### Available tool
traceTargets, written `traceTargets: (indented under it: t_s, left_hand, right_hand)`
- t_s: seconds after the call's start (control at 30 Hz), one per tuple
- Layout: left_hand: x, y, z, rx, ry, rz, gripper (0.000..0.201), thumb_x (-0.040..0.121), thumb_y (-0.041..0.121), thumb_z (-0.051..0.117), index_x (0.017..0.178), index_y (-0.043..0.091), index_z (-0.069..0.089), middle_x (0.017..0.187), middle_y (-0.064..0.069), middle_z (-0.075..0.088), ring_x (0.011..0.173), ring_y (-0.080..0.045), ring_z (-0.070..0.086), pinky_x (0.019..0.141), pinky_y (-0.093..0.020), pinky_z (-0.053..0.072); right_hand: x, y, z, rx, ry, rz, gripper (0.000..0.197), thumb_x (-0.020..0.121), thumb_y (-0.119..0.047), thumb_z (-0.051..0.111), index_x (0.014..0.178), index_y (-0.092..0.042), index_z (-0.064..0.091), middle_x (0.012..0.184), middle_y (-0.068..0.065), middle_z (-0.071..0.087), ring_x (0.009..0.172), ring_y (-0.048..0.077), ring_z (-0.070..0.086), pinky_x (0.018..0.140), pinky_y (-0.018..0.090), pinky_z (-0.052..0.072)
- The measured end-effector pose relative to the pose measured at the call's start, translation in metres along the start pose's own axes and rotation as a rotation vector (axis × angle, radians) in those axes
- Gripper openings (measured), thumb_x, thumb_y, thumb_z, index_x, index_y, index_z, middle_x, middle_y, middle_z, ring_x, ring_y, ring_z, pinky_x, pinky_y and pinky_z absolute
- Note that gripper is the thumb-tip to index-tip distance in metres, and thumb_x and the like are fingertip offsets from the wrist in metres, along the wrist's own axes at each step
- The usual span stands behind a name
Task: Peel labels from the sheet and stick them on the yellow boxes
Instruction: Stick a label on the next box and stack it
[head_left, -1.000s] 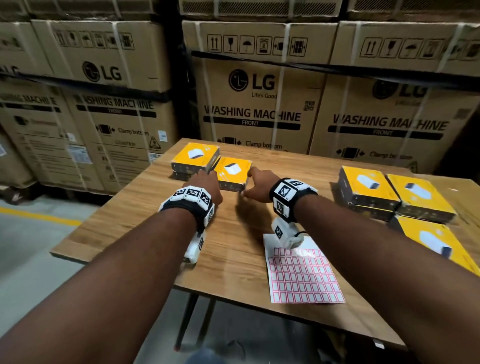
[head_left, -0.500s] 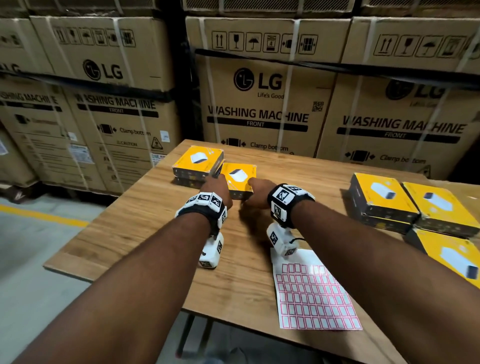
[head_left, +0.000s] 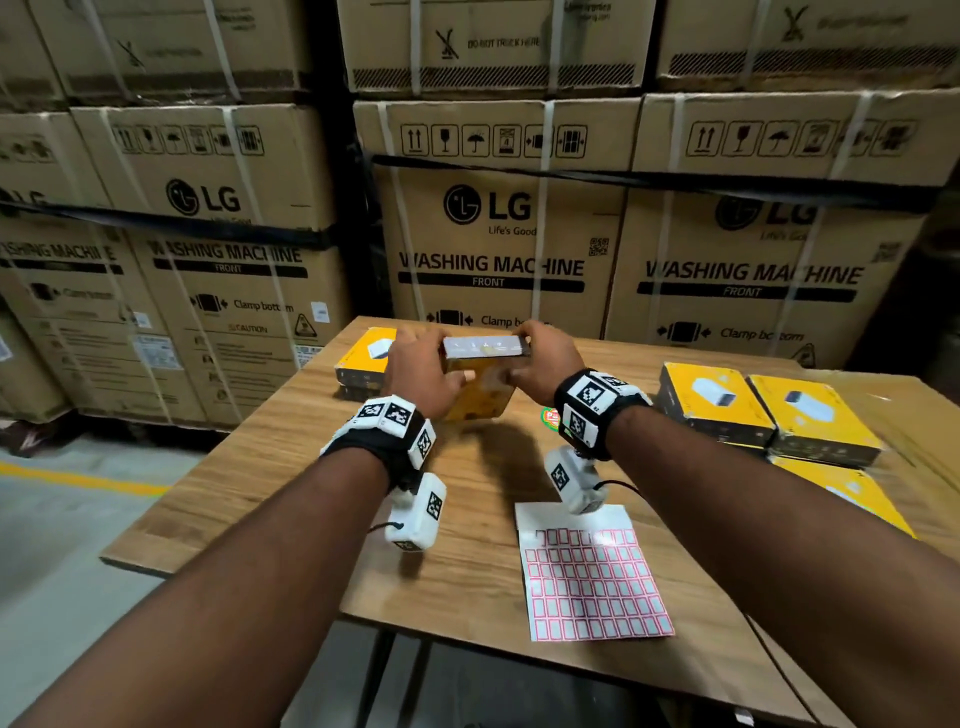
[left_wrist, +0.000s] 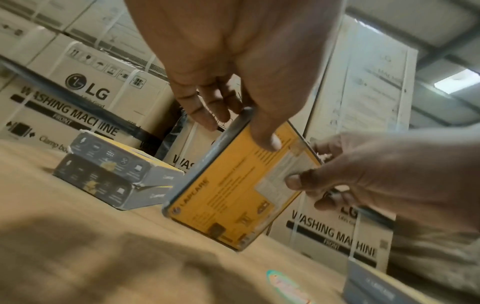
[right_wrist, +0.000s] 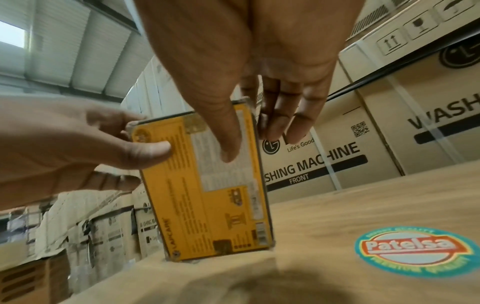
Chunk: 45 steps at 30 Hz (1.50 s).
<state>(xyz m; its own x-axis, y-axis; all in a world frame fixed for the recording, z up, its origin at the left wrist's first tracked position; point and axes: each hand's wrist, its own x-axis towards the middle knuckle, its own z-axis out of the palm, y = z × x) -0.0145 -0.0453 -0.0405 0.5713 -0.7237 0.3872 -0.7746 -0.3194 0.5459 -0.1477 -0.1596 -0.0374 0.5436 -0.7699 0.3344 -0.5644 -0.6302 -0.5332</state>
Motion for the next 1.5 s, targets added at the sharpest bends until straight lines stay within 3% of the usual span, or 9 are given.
traceTargets:
  t_s: [0.3,0.43,0.57,0.8,0.97,1.1,1.2,1.4,1.5]
  left_hand:
    - [-0.021,0.033,-0.003,-0.302,-0.086,-0.021,0.052,0.078,0.063,0.061,0.115,0.026,0.054,0.116,0.000,0.066,0.108,-0.023,0.061,0.094,-0.043,0.050]
    - [-0.031,0.039,-0.001,-0.365,-0.171,-0.006,0.048,0.087,0.049,0.064,0.124,0.021,0.051,0.117,0.000,0.065,0.108,-0.020,0.061,0.097,-0.042,0.049]
    - [-0.044,0.043,0.000,-0.315,-0.348,-0.004,0.061,0.090,0.043,0.065,0.138,0.019,0.038,0.123,0.011,0.055,0.112,-0.006,0.051,0.090,-0.019,0.042]
    - [-0.053,0.049,0.019,-0.448,-0.651,-0.192,0.083,0.076,0.064,0.066,0.141,0.028,0.029,0.129,-0.005,0.057,0.109,-0.026,0.064,0.094,-0.047,0.053]
    - [-0.059,0.061,0.029,-0.622,-0.735,-0.359,0.025,0.102,0.027,0.049,0.116,0.007,0.048,0.105,-0.015,0.054,0.075,-0.024,0.063,0.070,-0.039,0.062]
    - [-0.057,0.055,0.035,-0.531,-0.650,-0.372,0.017,0.103,0.017,0.044,0.099,0.001,0.048,0.076,-0.016,0.056,0.058,-0.023,0.063,0.068,-0.043,0.061]
    - [-0.057,0.049,0.039,-0.373,-0.613,-0.294,0.016,0.100,0.010,0.046,0.085,0.009,0.053,0.083,-0.010,0.056,0.063,-0.016,0.056,0.046,-0.021,0.052]
    - [-0.060,0.048,0.044,-0.227,-0.659,-0.197,0.027,0.088,0.029,0.067,0.102,0.005,0.065,0.100,-0.014,0.071,0.092,-0.028,0.066,0.089,-0.041,0.054]
    - [-0.062,0.048,0.040,-0.043,-0.567,-0.183,0.038,0.083,0.038,0.073,0.108,0.013,0.062,0.102,-0.005,0.068,0.096,-0.026,0.066,0.082,-0.035,0.053]
  right_hand:
    - [-0.032,0.023,-0.042,0.520,-0.133,0.095,0.034,0.079,-0.018,0.081,0.102,-0.019,0.055,0.099,0.001,0.068,0.093,0.020,0.066,0.077,0.035,0.056]
    - [-0.040,0.034,-0.055,0.662,-0.189,0.169,0.031,0.086,-0.020,0.075,0.110,-0.010,0.058,0.108,0.011,0.070,0.099,0.027,0.069,0.081,0.048,0.059]
    - [-0.047,0.043,-0.067,0.675,-0.160,0.244,0.030,0.093,-0.031,0.066,0.110,-0.006,0.064,0.106,0.016,0.071,0.093,0.032,0.070,0.081,0.049,0.059]
    - [-0.051,0.064,-0.065,0.514,-0.066,0.405,0.037,0.089,-0.039,0.070,0.104,-0.006,0.060,0.094,0.010,0.067,0.082,0.025,0.067,0.075,0.036,0.058]
    - [-0.066,0.057,-0.062,0.365,-0.316,0.441,0.065,0.080,-0.036,0.079,0.127,-0.019,0.037,0.101,0.005,0.058,0.087,0.017,0.061,0.067,0.032,0.056]
    - [-0.074,0.064,-0.060,0.541,-0.479,0.497,0.097,0.070,-0.020,0.088,0.143,-0.027,0.024,0.117,0.011,0.057,0.101,0.026,0.063,0.089,0.043,0.056]
    - [-0.075,0.073,-0.055,0.496,-0.481,0.473,0.091,0.067,-0.005,0.088,0.140,-0.018,0.036,0.112,0.015,0.061,0.097,0.030,0.067,0.089,0.046,0.057]
    - [-0.083,0.085,-0.038,-0.009,-0.361,0.301,0.057,0.074,-0.026,0.084,0.121,-0.021,0.053,0.109,0.001,0.059,0.089,0.016,0.058,0.066,0.025,0.047]
    - [-0.087,0.090,-0.029,-0.110,-0.379,0.253,0.057,0.074,-0.027,0.084,0.121,-0.019,0.053,0.113,0.004,0.059,0.097,0.020,0.055,0.071,0.027,0.043]
